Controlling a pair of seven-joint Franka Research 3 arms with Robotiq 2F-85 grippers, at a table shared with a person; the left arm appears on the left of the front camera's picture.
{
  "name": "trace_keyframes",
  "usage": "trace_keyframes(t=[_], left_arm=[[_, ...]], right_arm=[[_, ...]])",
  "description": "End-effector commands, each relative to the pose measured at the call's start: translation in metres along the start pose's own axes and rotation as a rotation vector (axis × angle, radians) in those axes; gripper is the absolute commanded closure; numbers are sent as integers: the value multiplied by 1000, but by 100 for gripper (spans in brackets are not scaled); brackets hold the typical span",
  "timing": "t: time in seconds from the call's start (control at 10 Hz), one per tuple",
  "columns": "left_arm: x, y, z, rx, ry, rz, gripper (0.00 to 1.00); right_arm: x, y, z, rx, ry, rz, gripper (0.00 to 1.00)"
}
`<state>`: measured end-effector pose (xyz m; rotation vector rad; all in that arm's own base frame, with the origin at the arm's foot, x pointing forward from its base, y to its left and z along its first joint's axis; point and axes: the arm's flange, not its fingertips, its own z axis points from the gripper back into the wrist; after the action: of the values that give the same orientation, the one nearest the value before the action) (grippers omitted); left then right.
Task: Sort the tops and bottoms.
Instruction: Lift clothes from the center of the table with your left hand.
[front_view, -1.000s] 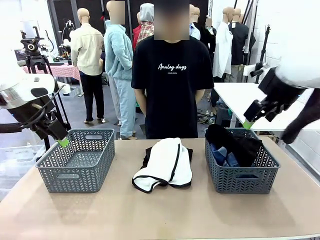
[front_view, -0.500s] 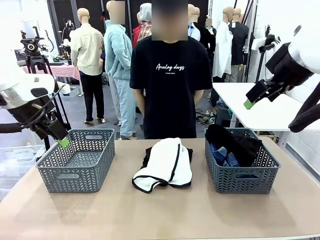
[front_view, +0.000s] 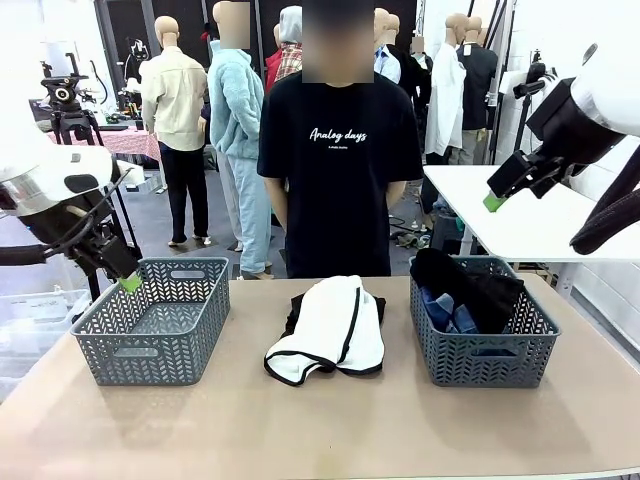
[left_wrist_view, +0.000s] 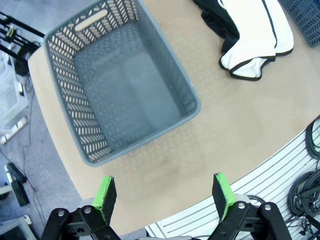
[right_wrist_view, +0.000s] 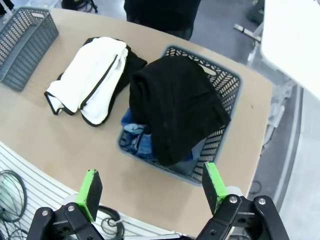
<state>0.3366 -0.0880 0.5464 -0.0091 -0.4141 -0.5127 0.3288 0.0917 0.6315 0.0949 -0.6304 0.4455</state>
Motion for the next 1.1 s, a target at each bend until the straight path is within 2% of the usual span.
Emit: trace_keyframes(t=[0.0, 0.2, 0.3, 0.5, 0.7, 1.0], left_arm=[[31, -23, -8, -11, -68, -162, 0], [77, -18, -57, -152, -87, -284, 0], [94, -15, -85, -224, -110, -287, 0], [121, -4, -131, -284, -127, -255, 0], [158, 1, -174, -301, -39, -262, 0], [200, -18, -232, -340, 135, -321, 0]], right_arm=[[-5, 0, -2, -4, 4, 8, 0], [-5, 0, -2, -4, 4, 8, 0], [-5, 0, -2, -4, 4, 8, 0], [-5, 0, -2, -4, 4, 8, 0], [-5, 0, -2, -4, 4, 8, 0], [-5, 0, -2, -4, 4, 8, 0]])
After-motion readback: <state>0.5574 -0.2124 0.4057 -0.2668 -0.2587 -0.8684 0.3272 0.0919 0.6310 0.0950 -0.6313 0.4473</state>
